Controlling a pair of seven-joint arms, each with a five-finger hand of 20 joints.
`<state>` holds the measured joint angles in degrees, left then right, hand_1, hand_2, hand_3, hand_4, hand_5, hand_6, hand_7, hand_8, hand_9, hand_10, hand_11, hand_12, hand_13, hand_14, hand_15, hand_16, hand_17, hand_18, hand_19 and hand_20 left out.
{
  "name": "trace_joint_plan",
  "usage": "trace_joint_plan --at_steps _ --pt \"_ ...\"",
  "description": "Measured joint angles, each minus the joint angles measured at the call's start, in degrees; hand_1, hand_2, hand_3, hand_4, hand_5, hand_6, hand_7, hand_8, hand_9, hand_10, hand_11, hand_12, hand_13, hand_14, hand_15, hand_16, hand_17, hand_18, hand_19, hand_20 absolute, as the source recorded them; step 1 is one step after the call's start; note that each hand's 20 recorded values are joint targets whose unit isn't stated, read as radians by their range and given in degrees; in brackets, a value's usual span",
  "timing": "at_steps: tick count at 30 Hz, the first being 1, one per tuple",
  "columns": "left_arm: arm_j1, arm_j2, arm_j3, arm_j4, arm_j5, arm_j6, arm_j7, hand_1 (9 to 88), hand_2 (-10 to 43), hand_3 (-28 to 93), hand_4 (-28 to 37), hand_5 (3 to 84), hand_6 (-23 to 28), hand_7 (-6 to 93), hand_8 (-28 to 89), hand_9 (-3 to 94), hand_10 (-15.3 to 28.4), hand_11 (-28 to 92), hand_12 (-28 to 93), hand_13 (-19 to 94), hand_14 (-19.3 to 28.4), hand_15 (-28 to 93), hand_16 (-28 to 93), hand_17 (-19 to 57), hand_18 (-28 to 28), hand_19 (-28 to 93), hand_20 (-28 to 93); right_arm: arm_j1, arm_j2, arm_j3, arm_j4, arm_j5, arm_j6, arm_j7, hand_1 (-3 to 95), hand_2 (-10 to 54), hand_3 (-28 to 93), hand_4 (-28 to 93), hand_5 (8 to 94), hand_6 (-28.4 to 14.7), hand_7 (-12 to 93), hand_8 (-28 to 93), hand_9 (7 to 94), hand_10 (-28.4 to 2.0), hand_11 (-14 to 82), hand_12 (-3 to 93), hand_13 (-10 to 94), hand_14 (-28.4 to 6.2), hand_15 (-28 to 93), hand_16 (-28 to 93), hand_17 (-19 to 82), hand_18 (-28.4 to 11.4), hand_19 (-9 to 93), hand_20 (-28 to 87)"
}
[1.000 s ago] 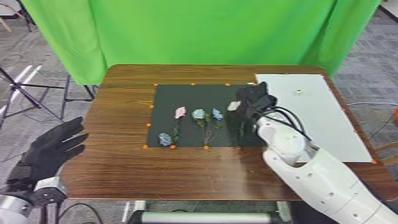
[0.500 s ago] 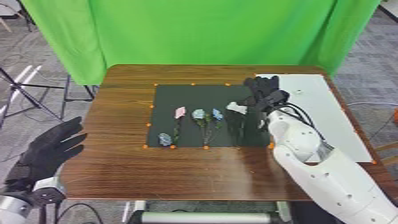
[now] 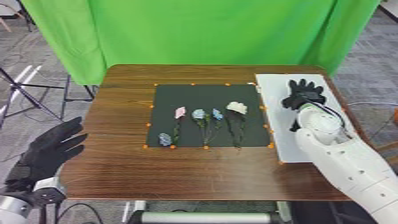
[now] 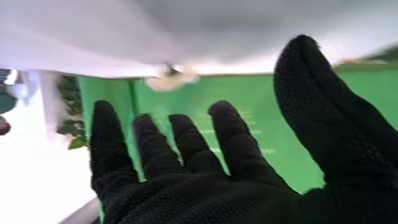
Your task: Arrange flowers
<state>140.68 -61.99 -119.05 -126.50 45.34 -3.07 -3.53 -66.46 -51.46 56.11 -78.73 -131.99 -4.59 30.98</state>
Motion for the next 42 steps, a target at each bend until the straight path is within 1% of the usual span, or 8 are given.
trace_joint_plan --at_steps 9,13,20,27,29,32,38,42 --pt "-0.21 0.2 0.31 0.08 0.0 -0.12 -0.14 25.3 0.6 70 -27.3 27.9 2.6 19.2 -10 22.3 10.6 17 16 16 13.5 24 3 -10.5 17.8 38 9 1.43 0.52 -0.01 4.37 0.27 3.39 -5.62 38.3 -7.2 88 -28 44.3 -0.3 43 -16 51.0 -9.1 32.6 24.1 61 -1.3 34 26 19 -14.5 66 29" --pt "-0.21 0.23 0.31 0.08 0.0 -0.13 -0.17 25.3 0.7 70 -27.3 28.1 2.6 19.2 -10 22.4 10.6 17 16 16 13.6 25 3 -10.5 17.8 38 9 1.42 1.31 -2.45 5.11 -1.48 14.06 -5.3 51.3 -9.4 81 -28 59.1 1.9 58 -1 72.3 -6.5 27.5 47.6 79 2.1 39 40 31 -14.4 75 40" --pt "-0.2 0.24 0.37 0.07 0.0 -0.12 -0.24 25.3 0.8 70 -27.2 28.2 2.7 19.3 -10 22.4 10.7 18 16 16 13.5 25 3 -10.4 17.8 38 9 -0.55 1.59 -2.99 4.6 -2.61 21.07 -6.42 53.1 -9.5 82 -28 68.7 1.9 54 -2 81.8 -5.5 24.6 51.0 86 2.5 41 41 37 -15.3 76 44" --pt "-0.2 0.2 0.52 0.07 0.0 -0.12 -0.24 25.4 0.9 70 -27.2 28.3 2.7 19.3 -10 22.4 10.7 17 16 16 13.6 25 3 -10.4 17.8 38 8 -3.01 2.13 -2.19 2.23 -3.17 22.77 -6.33 48.5 -9.5 83 -28 59.3 2.3 59 1 73.5 -6.7 29.8 53.5 76 1.0 50 41 32 -16.6 78 48" --pt "-0.19 0.18 0.52 0.07 0.0 -0.12 -0.24 25.3 0.9 70 -27.1 28.3 2.8 19.3 -10 22.4 10.7 17 16 16 13.6 25 3 -10.4 17.8 38 8 -3.02 2.3 -3.29 2.23 -6.04 25.16 -4.11 33.1 -9.5 89 -28 46.4 2.2 58 -16 43.2 -13.7 58.7 43.9 49 -8.8 75 28 23 -17.9 79 54" --pt "-0.19 0.17 0.54 0.07 0.0 -0.12 -0.23 25.3 0.8 70 -27.0 28.4 2.8 19.3 -10 22.4 10.7 17 16 16 13.6 25 3 -10.4 17.8 38 8 -2.71 2.58 -6.09 2.28 -14.43 28.01 3.18 25.4 -9.5 91 -28 36.1 1.4 59 -24 26.9 -18.4 62.0 44.4 33 -13.7 80 25 17 -19.4 78 56" --pt "-0.2 0.14 0.59 0.06 0.01 -0.12 -0.23 25.3 0.8 70 -27.1 28.4 2.8 19.3 -10 22.4 10.7 17 16 16 13.5 25 3 -10.4 17.8 38 8 -2.25 2.41 -6.98 1.54 -16.28 27.39 8.16 23.0 -9.5 89 -28 26.0 -0.2 37 -17 27.3 -16.9 22.7 29.9 30 -13.9 39 19 11 -21.0 60 42" --pt "-0.18 0.11 0.59 0.06 0.01 -0.12 -0.24 25.3 0.8 70 -27.1 28.4 2.8 19.3 -10 22.4 10.7 18 16 16 13.5 25 3 -10.4 17.8 38 8 -3.18 1.85 -2.39 -1.5 -7.88 16.08 5.21 24.4 -9.5 88 -28 29.7 -3.0 26 -13 36.6 -14.9 10.5 21.1 47 -9.2 16 19 15 -17.4 55 30"
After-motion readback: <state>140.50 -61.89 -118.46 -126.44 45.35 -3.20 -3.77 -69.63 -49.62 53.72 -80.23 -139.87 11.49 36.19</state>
